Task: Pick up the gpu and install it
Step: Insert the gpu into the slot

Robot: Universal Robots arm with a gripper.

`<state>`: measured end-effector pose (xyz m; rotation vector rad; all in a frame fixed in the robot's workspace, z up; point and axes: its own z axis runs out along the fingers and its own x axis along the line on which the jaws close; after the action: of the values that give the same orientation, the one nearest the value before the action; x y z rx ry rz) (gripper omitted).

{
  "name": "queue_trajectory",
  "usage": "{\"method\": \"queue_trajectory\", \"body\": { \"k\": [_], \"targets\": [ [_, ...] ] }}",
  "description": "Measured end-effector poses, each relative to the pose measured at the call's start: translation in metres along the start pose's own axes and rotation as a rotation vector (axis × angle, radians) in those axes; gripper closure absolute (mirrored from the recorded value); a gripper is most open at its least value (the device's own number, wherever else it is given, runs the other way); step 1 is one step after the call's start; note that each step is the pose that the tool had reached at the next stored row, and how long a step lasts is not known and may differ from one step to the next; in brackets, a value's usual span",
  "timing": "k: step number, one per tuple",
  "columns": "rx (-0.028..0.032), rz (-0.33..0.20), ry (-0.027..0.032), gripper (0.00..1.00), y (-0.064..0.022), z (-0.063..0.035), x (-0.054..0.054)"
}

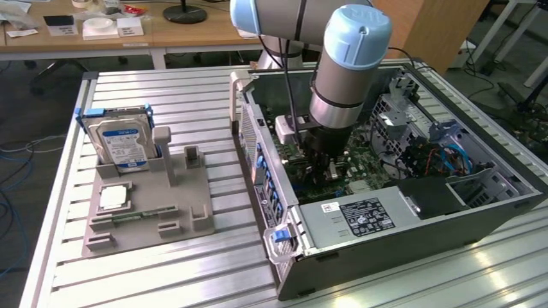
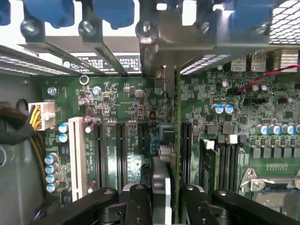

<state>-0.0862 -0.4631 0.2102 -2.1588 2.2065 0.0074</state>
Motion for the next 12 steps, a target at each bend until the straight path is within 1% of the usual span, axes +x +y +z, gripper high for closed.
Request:
{"method": "queue_trajectory", "body": {
  "k": [8,9,11,12],
  "targets": [
    [0.0008,0.0,-0.0007,0.72,0.0,0.0005,0.0],
    [0.002,0.0,-0.0015,0.72,-0.0001,-0.0005,0.0],
    [0.0045,0.0,-0.0051,0.71,-0.0005,-0.0049,-0.001],
    [0.0036,0.0,-0.0018,0.65,-0.0005,-0.0094,-0.001]
  ]
}}
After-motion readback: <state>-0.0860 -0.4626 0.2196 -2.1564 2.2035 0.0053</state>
